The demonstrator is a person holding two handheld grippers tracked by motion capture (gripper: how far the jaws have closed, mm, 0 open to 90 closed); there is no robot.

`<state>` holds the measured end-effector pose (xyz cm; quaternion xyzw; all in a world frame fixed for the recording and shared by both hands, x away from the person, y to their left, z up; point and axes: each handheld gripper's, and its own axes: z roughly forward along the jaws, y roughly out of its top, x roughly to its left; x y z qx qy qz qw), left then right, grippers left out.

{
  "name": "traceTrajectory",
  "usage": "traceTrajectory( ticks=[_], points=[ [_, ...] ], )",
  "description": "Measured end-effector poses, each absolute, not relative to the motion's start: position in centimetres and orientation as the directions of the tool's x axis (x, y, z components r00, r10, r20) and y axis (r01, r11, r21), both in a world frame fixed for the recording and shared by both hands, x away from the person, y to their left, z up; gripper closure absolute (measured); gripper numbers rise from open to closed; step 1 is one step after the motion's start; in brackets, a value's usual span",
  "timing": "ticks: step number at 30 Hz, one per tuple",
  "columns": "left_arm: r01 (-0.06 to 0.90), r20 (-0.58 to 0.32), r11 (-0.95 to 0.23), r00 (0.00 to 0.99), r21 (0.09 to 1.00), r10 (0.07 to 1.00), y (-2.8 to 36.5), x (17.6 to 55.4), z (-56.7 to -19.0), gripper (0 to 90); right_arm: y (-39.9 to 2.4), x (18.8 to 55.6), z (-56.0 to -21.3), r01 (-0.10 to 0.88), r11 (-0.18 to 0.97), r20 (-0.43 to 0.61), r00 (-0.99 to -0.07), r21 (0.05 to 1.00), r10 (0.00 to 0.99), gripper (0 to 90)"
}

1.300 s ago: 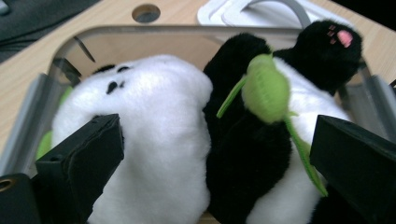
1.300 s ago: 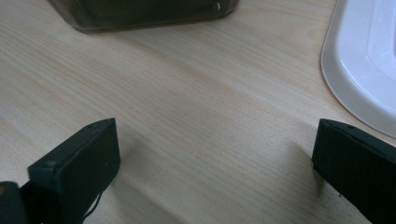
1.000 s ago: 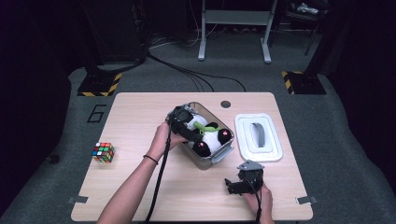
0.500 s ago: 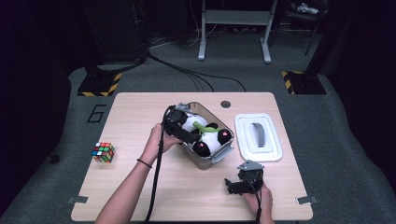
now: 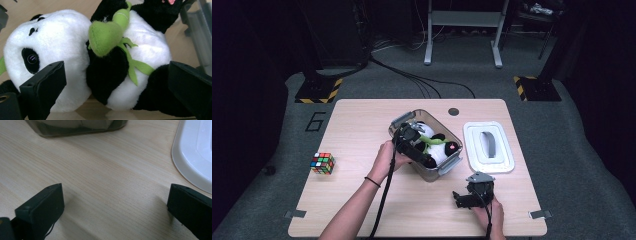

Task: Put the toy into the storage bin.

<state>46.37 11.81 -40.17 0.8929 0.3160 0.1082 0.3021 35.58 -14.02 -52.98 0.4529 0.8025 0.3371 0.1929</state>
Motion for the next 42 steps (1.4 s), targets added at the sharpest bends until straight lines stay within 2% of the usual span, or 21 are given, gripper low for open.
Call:
traceTrajectory(
  ticks=[3,8,11,13,16,20,24,30,35,36,38,42],
  points=[
    [0.496,0.002,-0.623,0.781,0.605,0.624,11.9,46.5,-40.1,3.0,-14.0,35.6,-53.0,0.597,0.362,-0.004,-0.515,0.716,0.857,0.1],
    [0.508,-0.071,-0.553,0.775,0.660,0.627,13.1,47.1,-39.1,4.6,-14.0,35.6,-53.0,0.597,0.362,-0.004,-0.515,0.716,0.857,0.2],
    [0.508,-0.074,-0.530,0.766,0.679,0.639,13.5,47.7,-38.5,6.0,-14.0,35.6,-53.0,0.597,0.362,-0.003,-0.515,0.716,0.857,0.2],
    [0.510,-0.062,-0.525,0.755,0.682,0.653,13.6,48.3,-38.4,10.7,-14.0,35.6,-53.0,0.597,0.362,-0.004,-0.515,0.716,0.857,0.2],
    [0.524,-0.051,-0.524,0.739,0.672,0.672,13.3,49.0,-38.7,27.2,-14.0,35.6,-53.0,0.597,0.363,-0.005,-0.516,0.716,0.857,0.1],
    [0.534,-0.052,-0.534,0.737,0.655,0.673,13.0,49.3,-39.2,34.7,-14.0,35.6,-53.0,0.597,0.363,-0.005,-0.516,0.716,0.857,0.1],
    [0.533,-0.004,-0.565,0.729,0.630,0.684,12.6,49.2,-39.3,42.0,-14.0,35.6,-53.0,0.597,0.362,-0.004,-0.515,0.716,0.857,0.2],
    [0.546,0.031,-0.596,0.722,0.589,0.691,12.0,49.4,-39.9,45.7,-14.0,35.6,-53.0,0.596,0.362,-0.004,-0.516,0.716,0.857,0.1],
    [0.547,0.012,-0.576,0.719,0.608,0.695,12.4,49.3,-39.6,42.9,-14.0,35.6,-53.0,0.597,0.361,-0.003,-0.515,0.716,0.857,0.2],
    [0.553,-0.003,-0.563,0.716,0.614,0.698,12.7,49.3,-39.4,39.8,-14.0,35.6,-53.0,0.597,0.363,-0.004,-0.516,0.716,0.857,0.2],
    [0.562,-0.028,-0.541,0.710,0.626,0.704,13.1,49.0,-39.1,28.3,-14.0,35.6,-53.0,0.597,0.363,-0.004,-0.516,0.716,0.857,0.2],
    [0.550,-0.065,-0.523,0.727,0.651,0.683,13.5,47.8,-38.4,15.3,-14.0,35.6,-53.0,0.597,0.362,-0.004,-0.515,0.716,0.857,0.1]
  ],
)
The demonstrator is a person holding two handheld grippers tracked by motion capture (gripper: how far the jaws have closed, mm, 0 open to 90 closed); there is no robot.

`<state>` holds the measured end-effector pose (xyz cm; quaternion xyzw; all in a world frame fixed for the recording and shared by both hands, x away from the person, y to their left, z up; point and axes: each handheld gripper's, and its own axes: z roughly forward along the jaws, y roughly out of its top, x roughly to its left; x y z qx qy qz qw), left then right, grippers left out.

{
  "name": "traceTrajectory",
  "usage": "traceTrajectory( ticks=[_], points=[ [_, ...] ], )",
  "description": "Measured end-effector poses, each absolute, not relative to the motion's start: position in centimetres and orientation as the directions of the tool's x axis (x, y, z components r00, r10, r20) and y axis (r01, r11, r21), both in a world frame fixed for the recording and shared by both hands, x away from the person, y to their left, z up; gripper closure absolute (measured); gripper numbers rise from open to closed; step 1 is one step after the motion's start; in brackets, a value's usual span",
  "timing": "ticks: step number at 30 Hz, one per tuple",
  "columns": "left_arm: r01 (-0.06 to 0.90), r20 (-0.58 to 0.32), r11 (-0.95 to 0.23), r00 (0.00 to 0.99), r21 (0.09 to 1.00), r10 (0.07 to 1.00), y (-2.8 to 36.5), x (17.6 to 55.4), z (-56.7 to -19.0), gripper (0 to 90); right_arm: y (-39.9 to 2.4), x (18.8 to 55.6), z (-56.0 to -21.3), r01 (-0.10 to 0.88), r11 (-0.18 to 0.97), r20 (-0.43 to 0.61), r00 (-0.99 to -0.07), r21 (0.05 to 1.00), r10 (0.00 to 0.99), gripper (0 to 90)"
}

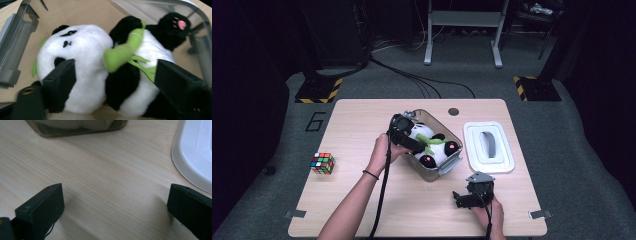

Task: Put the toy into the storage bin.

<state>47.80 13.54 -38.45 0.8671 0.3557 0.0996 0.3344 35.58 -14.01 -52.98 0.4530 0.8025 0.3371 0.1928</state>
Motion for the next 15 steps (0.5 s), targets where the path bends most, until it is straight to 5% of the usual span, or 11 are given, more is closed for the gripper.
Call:
traceTrajectory(
  ticks=[15],
  points=[
    [0.510,0.010,-0.642,0.778,0.572,0.628,11.3,46.3,-39.7,6.8,-14.0,35.6,-53.0,0.597,0.362,-0.004,-0.515,0.716,0.857,0.2]
  ],
)
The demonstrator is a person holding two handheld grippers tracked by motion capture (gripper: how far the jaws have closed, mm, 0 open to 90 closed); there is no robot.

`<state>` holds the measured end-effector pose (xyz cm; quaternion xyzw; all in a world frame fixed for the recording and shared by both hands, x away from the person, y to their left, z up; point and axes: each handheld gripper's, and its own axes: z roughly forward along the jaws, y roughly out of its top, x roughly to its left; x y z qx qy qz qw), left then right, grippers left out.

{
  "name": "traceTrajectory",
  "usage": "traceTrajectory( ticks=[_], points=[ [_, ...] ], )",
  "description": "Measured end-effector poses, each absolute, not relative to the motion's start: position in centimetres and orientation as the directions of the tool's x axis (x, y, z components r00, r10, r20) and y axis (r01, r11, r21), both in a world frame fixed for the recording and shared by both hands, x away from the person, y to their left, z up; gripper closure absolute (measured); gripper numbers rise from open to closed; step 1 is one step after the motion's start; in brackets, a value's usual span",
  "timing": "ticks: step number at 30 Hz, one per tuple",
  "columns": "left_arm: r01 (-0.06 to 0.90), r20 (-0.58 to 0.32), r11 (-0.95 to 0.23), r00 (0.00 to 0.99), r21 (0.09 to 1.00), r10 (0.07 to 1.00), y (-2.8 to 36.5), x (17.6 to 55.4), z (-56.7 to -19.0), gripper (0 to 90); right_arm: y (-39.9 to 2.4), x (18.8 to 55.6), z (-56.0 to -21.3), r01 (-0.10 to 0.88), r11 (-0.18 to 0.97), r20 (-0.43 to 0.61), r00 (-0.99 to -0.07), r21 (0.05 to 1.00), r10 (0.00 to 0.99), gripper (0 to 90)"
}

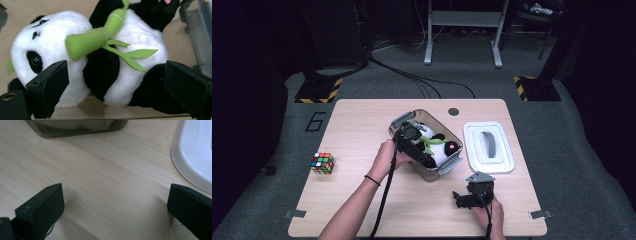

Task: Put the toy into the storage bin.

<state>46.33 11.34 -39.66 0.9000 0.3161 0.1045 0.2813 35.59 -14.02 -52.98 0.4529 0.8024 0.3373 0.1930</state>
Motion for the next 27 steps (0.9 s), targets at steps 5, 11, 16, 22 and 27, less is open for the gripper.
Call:
traceTrajectory(
  ticks=[5,11,16,22,27],
  points=[
    [0.515,0.027,-0.660,0.777,0.548,0.629,10.7,46.3,-40.3,6.8,-14.0,35.6,-53.0,0.597,0.362,-0.004,-0.515,0.716,0.857,0.2],
    [0.501,0.035,-0.648,0.775,0.574,0.631,10.9,46.1,-40.2,6.7,-14.0,35.6,-53.0,0.597,0.362,-0.004,-0.515,0.716,0.857,0.2],
    [0.505,0.006,-0.599,0.761,0.621,0.648,12.1,45.9,-39.5,5.3,-14.0,35.6,-53.0,0.597,0.363,-0.004,-0.515,0.716,0.857,0.2],
    [0.502,0.013,-0.565,0.740,0.655,0.672,13.6,45.3,-38.6,3.4,-14.0,35.6,-53.0,0.597,0.362,-0.004,-0.515,0.716,0.857,0.2],
    [0.489,0.025,-0.538,0.723,0.687,0.690,15.1,44.8,-37.7,2.3,-14.0,35.6,-53.0,0.597,0.362,-0.004,-0.515,0.716,0.857,0.2]
  ],
)
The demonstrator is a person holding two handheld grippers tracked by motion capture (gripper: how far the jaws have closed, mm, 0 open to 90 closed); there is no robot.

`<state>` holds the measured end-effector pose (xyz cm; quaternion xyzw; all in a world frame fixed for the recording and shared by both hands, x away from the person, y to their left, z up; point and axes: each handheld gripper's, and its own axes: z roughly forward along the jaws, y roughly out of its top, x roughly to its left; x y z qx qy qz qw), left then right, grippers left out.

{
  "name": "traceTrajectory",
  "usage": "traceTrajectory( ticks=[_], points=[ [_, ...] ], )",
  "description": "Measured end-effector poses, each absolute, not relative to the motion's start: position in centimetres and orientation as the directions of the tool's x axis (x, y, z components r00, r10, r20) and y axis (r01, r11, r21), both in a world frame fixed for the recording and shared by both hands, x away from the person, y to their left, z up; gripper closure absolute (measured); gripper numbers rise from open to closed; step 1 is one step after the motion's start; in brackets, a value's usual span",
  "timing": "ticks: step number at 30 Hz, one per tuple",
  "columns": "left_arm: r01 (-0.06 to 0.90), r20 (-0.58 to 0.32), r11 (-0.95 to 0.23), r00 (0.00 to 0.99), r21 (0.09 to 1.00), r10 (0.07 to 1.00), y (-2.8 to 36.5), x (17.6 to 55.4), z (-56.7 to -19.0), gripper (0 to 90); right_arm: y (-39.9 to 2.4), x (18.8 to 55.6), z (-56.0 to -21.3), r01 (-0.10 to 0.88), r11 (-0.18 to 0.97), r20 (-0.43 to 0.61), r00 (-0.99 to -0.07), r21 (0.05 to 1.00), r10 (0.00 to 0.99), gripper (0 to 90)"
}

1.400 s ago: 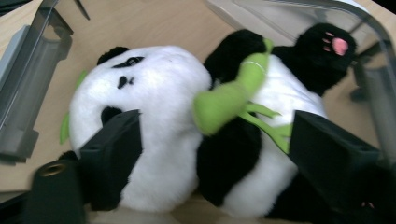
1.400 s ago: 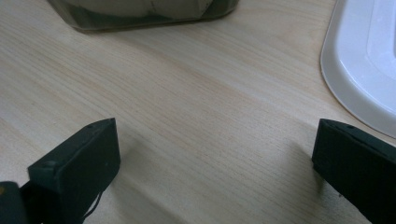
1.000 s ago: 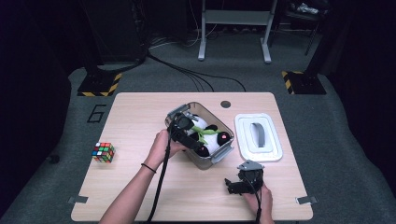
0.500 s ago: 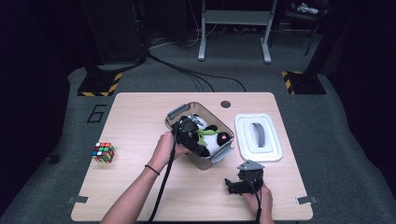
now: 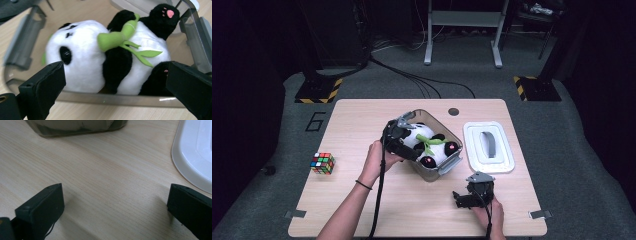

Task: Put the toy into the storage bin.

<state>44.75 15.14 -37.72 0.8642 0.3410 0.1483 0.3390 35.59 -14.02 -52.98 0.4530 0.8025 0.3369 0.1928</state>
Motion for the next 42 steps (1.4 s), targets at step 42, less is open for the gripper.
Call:
traceTrajectory(
  ticks=[42],
  points=[
    [0.568,0.029,-0.377,0.527,0.732,0.850,28.1,40.2,-43.1,0.0,-14.0,35.6,-53.0,0.598,0.361,-0.004,-0.514,0.716,0.858,0.2]
  ],
)
